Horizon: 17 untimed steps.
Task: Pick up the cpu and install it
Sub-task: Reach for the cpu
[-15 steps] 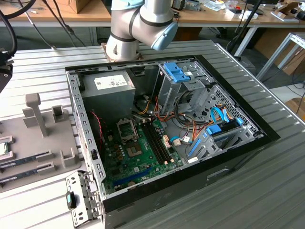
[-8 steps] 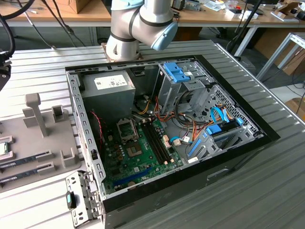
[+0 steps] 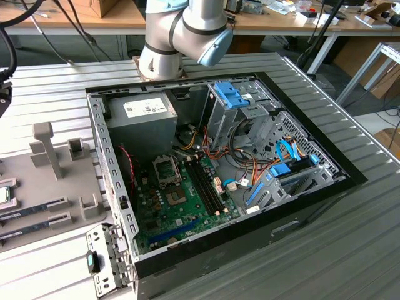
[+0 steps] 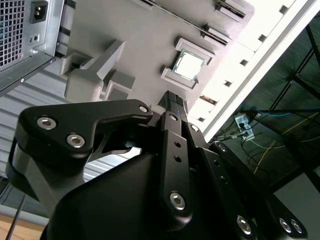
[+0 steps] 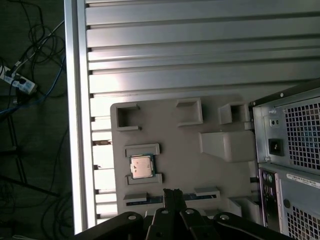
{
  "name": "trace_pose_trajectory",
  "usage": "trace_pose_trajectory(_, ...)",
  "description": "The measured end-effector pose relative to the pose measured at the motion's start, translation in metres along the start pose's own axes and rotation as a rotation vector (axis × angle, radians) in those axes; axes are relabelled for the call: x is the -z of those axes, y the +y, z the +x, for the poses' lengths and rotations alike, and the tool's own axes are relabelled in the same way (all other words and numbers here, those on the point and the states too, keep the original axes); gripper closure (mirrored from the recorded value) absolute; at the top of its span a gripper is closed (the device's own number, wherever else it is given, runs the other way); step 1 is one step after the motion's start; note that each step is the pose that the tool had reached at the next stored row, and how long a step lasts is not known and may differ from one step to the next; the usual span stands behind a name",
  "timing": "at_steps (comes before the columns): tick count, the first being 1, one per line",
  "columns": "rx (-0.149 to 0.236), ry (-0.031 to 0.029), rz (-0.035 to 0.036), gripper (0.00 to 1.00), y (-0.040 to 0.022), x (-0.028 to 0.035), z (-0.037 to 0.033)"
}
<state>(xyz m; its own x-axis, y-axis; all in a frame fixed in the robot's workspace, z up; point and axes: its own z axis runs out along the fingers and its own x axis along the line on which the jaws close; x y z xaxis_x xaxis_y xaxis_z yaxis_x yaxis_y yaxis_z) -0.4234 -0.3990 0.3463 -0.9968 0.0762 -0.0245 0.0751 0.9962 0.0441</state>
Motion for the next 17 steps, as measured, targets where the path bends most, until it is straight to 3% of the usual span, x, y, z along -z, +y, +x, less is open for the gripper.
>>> trace_pose_trajectory(17, 0.000, 0.0000, 0.0000, 0.89, -0.0005, -0.0029, 0.0048)
